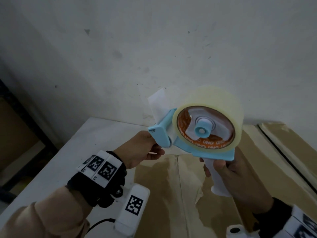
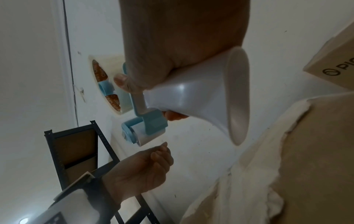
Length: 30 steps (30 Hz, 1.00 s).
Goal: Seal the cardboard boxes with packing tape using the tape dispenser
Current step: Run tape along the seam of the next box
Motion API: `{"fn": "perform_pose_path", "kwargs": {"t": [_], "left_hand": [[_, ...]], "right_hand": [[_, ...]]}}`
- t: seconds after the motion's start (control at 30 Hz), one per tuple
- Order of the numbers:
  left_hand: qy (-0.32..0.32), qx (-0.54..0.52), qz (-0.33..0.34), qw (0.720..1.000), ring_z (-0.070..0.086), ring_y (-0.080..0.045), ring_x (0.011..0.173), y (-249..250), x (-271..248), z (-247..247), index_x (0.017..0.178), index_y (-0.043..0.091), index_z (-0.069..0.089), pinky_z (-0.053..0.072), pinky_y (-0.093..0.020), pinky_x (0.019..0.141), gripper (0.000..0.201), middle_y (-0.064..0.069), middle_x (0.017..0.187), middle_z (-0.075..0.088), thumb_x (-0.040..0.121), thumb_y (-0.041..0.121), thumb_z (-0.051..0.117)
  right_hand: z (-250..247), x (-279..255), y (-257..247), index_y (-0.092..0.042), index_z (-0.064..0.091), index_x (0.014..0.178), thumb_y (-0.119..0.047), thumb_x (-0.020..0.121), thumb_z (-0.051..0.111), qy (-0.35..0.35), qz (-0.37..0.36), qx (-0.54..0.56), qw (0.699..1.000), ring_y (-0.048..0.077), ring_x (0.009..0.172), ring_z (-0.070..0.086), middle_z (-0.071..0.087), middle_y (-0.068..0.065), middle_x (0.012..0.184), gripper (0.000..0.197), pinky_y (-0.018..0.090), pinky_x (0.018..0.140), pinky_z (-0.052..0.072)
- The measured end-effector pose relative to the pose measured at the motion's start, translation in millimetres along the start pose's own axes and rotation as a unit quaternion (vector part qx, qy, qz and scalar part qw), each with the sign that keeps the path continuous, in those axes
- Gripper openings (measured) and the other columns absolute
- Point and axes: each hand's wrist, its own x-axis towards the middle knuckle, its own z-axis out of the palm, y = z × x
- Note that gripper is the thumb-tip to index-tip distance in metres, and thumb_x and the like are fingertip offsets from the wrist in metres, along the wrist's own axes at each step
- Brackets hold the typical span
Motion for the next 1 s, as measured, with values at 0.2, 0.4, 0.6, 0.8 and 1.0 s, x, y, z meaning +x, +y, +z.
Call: {"fn": "perform_pose_path", "kwargs": {"t": [0.2, 0.4, 0.6, 0.8, 1.0], "left_hand": [[0.021, 0.032, 0.009, 0.999, 0.057, -0.002, 0.047, -0.6, 6.0, -8.0, 0.087, 0.005, 0.057, 0.050, -0.014, 0.052, 0.024, -0.010, 0.076, 0.051, 0.098, 0.015, 0.038], [-0.004, -0.053, -0.031, 0.998, 0.062, -0.009, 0.049, 3.7, 2.4, -10.2, 0.083, 0.007, 0.059, 0.052, -0.020, 0.050, 0.029, -0.010, 0.075, 0.058, 0.098, 0.019, 0.037], [0.000, 0.021, -0.031, 0.999, 0.061, -0.002, 0.049, 6.9, 1.4, -16.2, 0.078, 0.007, 0.056, 0.051, -0.015, 0.052, 0.017, -0.006, 0.073, 0.060, 0.091, 0.001, 0.048], [0.038, 0.053, -0.018, 0.998, 0.058, 0.001, 0.042, -6.7, -2.4, -21.7, 0.068, 0.014, 0.048, 0.046, -0.012, 0.045, 0.035, 0.009, 0.042, 0.060, 0.090, -0.012, 0.041], [0.041, -0.024, -0.058, 0.997, 0.060, -0.005, 0.043, -9.8, -0.2, -39.3, 0.071, 0.010, 0.051, 0.048, -0.015, 0.044, 0.032, 0.004, 0.046, 0.062, 0.092, -0.008, 0.036]], "right_hand": [[-3.9, -2.0, 2.7, -0.007, 0.056, 0.094, -0.064, 0.081, 0.046, 0.010, -0.007, -0.002, 1.000, 0.007, 0.058, 0.055, 0.060, -0.013, 0.073, 0.059, 0.015, 0.055, 0.047], [-7.6, -0.5, 5.1, -0.017, 0.058, 0.092, -0.059, 0.086, 0.043, 0.009, -0.008, -0.022, 1.000, 0.003, 0.064, 0.058, 0.060, -0.019, 0.075, 0.045, 0.013, 0.061, 0.047], [-13.1, 4.5, 4.5, -0.006, 0.057, 0.083, -0.056, 0.081, 0.055, -0.026, -0.025, -0.010, 0.999, 0.006, 0.069, 0.060, 0.060, 0.007, 0.075, 0.051, 0.013, 0.064, 0.050], [-16.4, 17.9, 3.4, -0.012, 0.050, 0.119, -0.054, 0.080, 0.059, -0.075, 0.006, -0.037, 0.996, 0.010, 0.095, 0.063, 0.063, -0.012, 0.107, 0.058, 0.025, 0.076, 0.054], [-16.3, 42.3, -0.8, -0.019, 0.040, 0.124, -0.057, 0.080, 0.057, -0.130, 0.003, -0.075, 0.989, 0.009, 0.091, 0.060, 0.059, -0.013, 0.104, 0.061, 0.026, 0.073, 0.053]]}}
